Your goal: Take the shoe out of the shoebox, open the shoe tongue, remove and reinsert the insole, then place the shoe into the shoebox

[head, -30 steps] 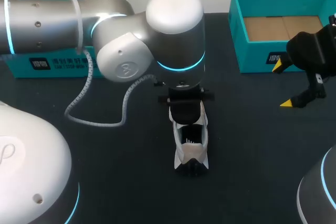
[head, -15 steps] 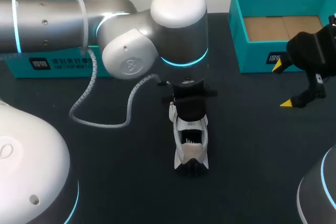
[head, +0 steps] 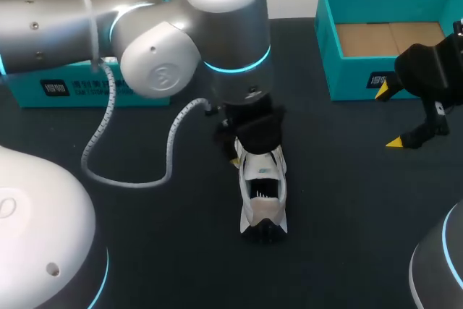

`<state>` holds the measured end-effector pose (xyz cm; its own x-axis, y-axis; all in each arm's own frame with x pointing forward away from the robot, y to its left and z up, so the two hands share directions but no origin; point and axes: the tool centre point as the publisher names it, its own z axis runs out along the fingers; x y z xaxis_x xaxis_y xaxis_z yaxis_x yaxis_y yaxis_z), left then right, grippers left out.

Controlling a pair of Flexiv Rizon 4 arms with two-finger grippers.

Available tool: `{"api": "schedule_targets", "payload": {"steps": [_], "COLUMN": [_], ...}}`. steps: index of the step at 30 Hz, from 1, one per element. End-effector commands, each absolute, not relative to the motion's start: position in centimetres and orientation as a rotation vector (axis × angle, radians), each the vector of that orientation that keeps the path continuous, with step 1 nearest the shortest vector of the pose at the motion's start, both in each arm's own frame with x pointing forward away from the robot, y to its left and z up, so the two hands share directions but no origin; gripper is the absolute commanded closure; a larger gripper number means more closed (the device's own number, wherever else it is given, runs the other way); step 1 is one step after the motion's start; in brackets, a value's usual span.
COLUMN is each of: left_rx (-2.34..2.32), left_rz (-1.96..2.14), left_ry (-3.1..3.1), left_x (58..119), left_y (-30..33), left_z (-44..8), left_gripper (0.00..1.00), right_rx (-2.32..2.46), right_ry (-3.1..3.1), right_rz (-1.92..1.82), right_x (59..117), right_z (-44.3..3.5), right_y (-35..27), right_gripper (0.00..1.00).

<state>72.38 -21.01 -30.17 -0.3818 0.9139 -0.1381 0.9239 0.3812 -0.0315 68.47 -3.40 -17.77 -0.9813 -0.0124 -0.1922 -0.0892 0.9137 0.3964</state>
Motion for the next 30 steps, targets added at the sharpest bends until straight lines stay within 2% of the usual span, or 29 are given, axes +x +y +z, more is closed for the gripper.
{"api": "schedule_targets", "payload": {"steps": [1,6,11,14,30], "left_rx": [1.687,1.334,0.709,0.523,0.188], "left_rz": [-0.163,-0.023,-0.037,-0.102,-0.245], "left_ry": [2.523,2.679,2.932,2.952,3.035], "left_x": [72.3,69.3,67.6,67.0,62.0], "left_y": [-20.7,-20.7,-20.3,-20.1,-21.1], "left_z": [-30.2,-29.3,-28.2,-28.2,-30.2], "left_gripper": [0.00,0.00,0.00,0.00,0.02], "right_rx": [-0.078,-0.078,-0.078,-0.078,-0.078], "right_ry": [2.894,2.894,2.894,2.894,2.894], "right_rz": [0.607,0.607,0.607,0.607,0.607], "right_x": [68.7,68.7,68.7,68.7,68.7], "right_z": [-17.8,-17.8,-17.8,-17.8,-17.8], "right_y": [-3.3,-3.3,-3.3,-3.3,-3.3], "right_gripper": [0.00,0.00,0.00,0.00,0.00]}}
